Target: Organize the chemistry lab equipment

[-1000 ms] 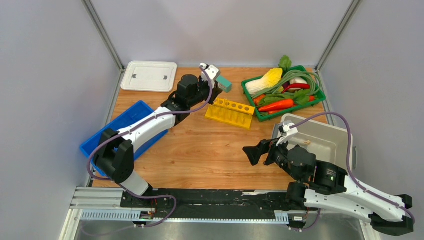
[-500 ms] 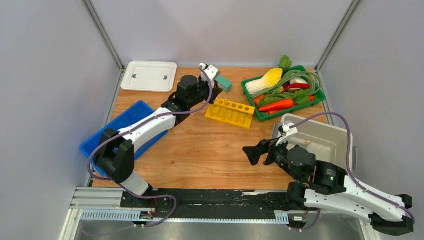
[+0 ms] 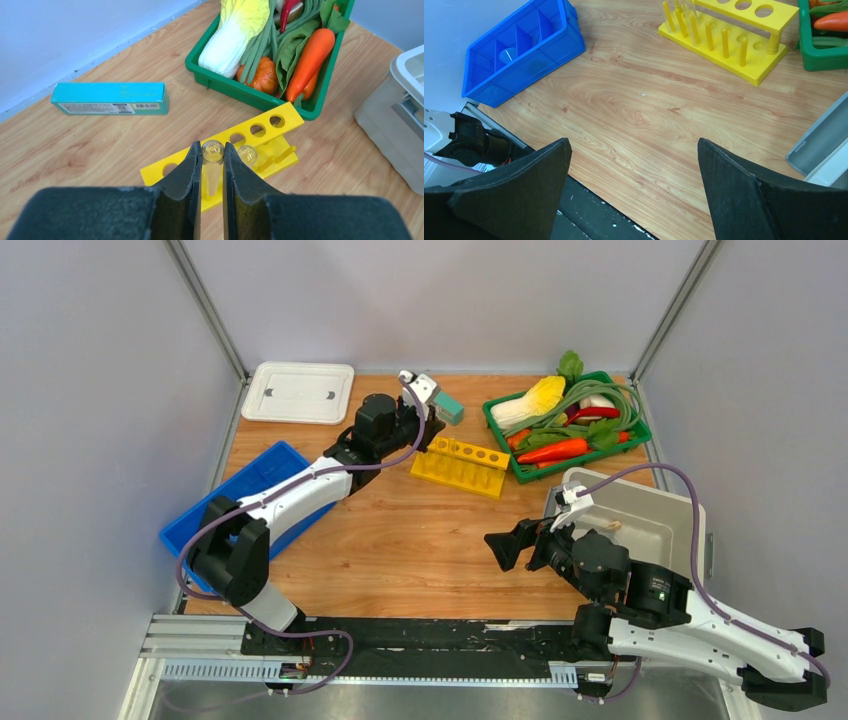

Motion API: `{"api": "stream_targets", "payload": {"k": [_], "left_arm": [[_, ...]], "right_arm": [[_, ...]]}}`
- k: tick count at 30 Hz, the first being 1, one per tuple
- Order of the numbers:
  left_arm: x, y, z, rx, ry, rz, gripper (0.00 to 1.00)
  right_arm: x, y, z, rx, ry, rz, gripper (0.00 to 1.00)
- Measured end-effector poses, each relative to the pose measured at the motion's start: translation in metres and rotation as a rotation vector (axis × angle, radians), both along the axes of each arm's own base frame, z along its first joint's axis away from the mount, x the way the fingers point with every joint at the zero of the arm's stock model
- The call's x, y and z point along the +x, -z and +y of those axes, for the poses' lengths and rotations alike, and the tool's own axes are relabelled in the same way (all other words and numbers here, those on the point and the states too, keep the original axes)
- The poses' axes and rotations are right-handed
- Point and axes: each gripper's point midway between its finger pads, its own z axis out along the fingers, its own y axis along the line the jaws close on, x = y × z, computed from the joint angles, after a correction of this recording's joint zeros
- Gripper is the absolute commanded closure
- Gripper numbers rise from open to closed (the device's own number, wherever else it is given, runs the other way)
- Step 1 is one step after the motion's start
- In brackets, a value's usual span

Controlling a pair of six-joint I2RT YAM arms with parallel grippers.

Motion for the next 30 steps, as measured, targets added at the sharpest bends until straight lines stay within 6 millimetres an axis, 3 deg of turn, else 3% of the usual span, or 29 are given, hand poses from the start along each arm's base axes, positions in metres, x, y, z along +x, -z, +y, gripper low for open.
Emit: {"api": "stream_targets", "payload": {"k": [17,24,30], "left_arm": [[0.001,0.034,-0.001,0.035,-0.001,0.047,0.89],[0.003,0.055,-0.001,0.05,-0.005,0.078,0.82],[0.003,0.067,-0.001,0.051,-0.012,0.101,0.65]], "right_arm": [[0.0,0.0,0.0,0.001,0.0,0.0,0.0],[0.0,0.0,0.0,0.0,0.0,0.0,0.0],[0.0,0.0,0.0,0.0,0.002,0.0,0.0]]}}
